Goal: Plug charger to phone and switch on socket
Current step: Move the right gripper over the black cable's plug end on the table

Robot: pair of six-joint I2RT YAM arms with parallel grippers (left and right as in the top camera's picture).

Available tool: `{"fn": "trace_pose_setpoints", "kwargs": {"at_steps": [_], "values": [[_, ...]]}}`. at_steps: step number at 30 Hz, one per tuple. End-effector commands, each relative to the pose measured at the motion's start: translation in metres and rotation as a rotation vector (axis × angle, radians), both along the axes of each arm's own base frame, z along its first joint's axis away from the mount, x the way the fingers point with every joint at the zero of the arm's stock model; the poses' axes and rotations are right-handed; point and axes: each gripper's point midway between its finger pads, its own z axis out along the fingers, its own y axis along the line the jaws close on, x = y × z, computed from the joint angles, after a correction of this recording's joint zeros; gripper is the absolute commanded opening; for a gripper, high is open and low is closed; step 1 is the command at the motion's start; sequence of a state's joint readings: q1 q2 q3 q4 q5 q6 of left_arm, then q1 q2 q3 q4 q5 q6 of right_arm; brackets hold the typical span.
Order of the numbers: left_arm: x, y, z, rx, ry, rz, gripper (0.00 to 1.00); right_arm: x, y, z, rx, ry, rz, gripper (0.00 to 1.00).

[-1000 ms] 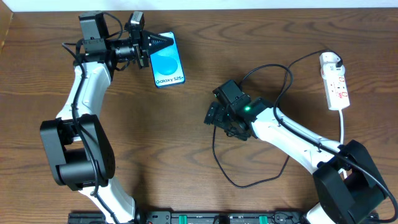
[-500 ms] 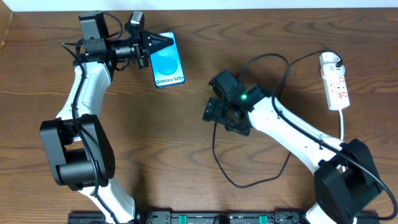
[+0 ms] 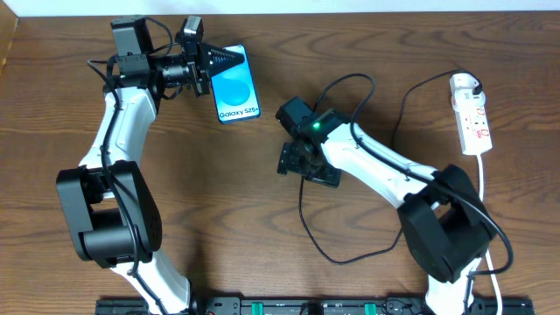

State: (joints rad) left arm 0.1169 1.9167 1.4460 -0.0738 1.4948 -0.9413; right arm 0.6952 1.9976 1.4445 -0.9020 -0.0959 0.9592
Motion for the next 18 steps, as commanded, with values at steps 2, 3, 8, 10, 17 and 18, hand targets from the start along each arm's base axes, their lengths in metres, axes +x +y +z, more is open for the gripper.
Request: {"fn": "trace_pose_setpoints", "kwargs": {"at_steps": [2,3,8,10,17,18], "values": [[-0.009,0.0,0.015,-0.018,-0.043,-0.031,0.07,0.006,0.001,-0.003,-0.022,-0.022,0.012,0.87],[-0.009,0.0,0.015,-0.019,-0.043,-0.032,0.08,0.006,-0.001,-0.004,-0.032,-0.026,0.011,0.86],[-0.009,0.0,0.015,-0.019,-0.043,-0.032,0.07,0.007,-0.003,-0.009,-0.059,-0.029,-0.009,0.79],[-0.009,0.0,0.015,-0.018,-0.043,-0.031,0.08,0.006,-0.003,-0.01,-0.065,-0.034,-0.009,0.78],[-0.009,0.0,0.015,-0.019,-0.043,-0.032,0.07,0.002,0.002,-0.017,-0.087,-0.038,0.009,0.7],[-0.009,0.0,0.015,-0.019,-0.043,-0.032,0.07,0.002,0.003,-0.018,-0.087,-0.039,0.011,0.7]]}}
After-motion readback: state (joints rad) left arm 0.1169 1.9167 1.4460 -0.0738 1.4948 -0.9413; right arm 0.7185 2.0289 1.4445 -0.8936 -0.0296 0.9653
